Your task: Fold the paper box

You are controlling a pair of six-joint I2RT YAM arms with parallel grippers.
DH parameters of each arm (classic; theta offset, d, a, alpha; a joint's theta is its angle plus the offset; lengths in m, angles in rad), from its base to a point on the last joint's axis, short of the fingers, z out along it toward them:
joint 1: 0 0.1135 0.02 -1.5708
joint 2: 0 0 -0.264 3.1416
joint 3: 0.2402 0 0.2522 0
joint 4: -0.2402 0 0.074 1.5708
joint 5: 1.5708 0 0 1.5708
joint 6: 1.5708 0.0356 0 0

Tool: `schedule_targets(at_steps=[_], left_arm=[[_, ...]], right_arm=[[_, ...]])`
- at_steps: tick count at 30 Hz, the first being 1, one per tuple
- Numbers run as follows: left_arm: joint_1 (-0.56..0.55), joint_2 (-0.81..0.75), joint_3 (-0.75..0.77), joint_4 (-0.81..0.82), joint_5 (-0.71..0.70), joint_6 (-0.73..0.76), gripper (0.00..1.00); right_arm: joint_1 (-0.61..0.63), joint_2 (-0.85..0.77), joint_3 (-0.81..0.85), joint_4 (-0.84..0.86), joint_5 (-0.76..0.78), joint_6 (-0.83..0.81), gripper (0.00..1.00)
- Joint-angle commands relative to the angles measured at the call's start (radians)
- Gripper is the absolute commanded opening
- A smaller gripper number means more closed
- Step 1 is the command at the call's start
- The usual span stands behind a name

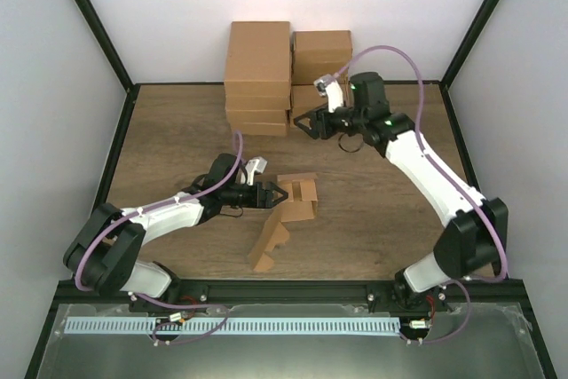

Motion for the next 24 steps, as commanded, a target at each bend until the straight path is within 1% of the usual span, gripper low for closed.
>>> schedule_targets(at_steps=[1,6,10,15,19,24], left_arm=[[-0.005,0.007,0.019,0.010,0.004,0.016,0.80],[-0.006,0.009,0.021,0.008,0.006,0.018,0.80],[-0.006,0.016,0.022,0.004,0.012,0.023,0.80],[-0.006,0.016,0.029,-0.008,0.012,0.033,0.80],[-0.006,-0.004,0.044,-0.053,0.005,0.053,0.81],[-0.006,-0.076,0.074,-0.176,-0.038,0.104,0.86]], right_arm=[[0.076,0.115,0.135,-0.148,0.033,-0.110,0.57],[0.105,0.140,0.111,-0.162,0.006,-0.142,0.54],[0.108,0.113,0.060,-0.185,-0.033,-0.176,0.54],[0.115,0.065,-0.010,-0.171,-0.057,-0.162,0.53],[0.115,0.029,-0.057,-0.141,-0.042,-0.145,0.53],[0.115,0.025,-0.070,-0.115,-0.006,-0.127,0.53]])
